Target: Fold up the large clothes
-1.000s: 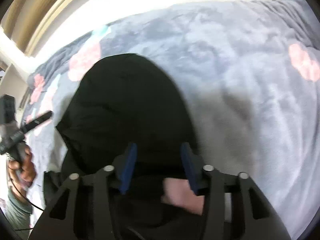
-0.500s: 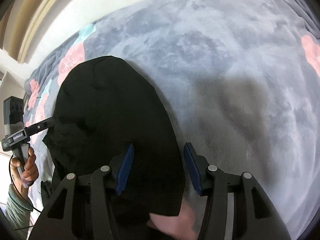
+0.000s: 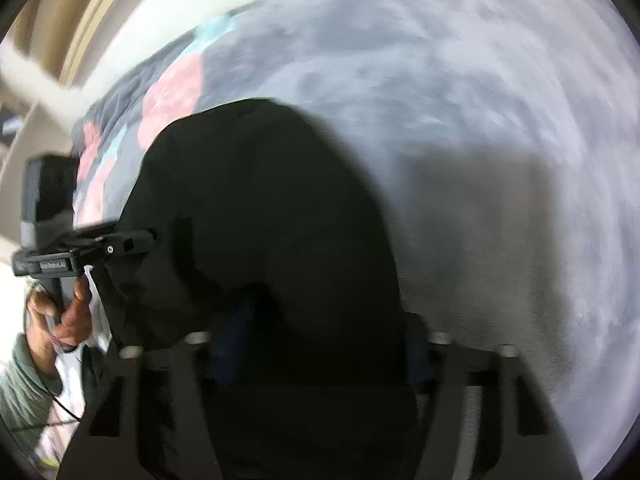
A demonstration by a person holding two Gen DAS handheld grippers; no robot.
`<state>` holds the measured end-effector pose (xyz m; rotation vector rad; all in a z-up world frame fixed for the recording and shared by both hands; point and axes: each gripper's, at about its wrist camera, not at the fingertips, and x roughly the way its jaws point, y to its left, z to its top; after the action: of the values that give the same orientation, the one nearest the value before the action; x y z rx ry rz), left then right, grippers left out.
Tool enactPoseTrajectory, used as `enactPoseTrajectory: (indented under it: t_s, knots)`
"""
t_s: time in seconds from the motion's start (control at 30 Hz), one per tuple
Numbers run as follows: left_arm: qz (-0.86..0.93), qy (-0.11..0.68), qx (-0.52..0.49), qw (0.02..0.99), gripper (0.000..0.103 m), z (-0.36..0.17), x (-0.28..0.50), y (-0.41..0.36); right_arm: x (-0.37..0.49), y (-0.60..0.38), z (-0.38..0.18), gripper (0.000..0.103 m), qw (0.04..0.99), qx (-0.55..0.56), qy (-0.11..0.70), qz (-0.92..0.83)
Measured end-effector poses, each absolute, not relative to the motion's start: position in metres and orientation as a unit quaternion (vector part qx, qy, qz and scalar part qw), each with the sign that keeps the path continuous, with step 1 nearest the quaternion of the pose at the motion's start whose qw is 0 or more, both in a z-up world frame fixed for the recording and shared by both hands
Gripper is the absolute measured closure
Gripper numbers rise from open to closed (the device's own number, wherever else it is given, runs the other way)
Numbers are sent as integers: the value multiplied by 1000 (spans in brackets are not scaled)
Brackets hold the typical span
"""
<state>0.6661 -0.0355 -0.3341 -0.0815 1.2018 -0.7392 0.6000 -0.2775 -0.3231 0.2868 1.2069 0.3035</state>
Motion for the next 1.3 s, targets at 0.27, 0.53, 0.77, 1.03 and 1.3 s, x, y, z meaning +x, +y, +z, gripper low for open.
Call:
enactPoseTrajectory:
  t_s: [0.27,0.53,0.77,1.03,1.3]
  knots:
    - [-352,482,8,802,71,-252,593,-4,545,-236,-246,82,846,25,506,165]
    - [-356,423,25,833,72,-168,482,43,442,-193,-150,83,888,-59,429,153]
    - [-369,432,13,822,72,-152,382,71,327,-155,-115,84,901,-106,398,136]
    - [-342,514,-5,787,72,-189,319,108,247,-169,-176,76,857,-51,504,97]
    - [-363,475,-16,802,70,-157,345,83,236,-190,-159,63,857,24,509,81]
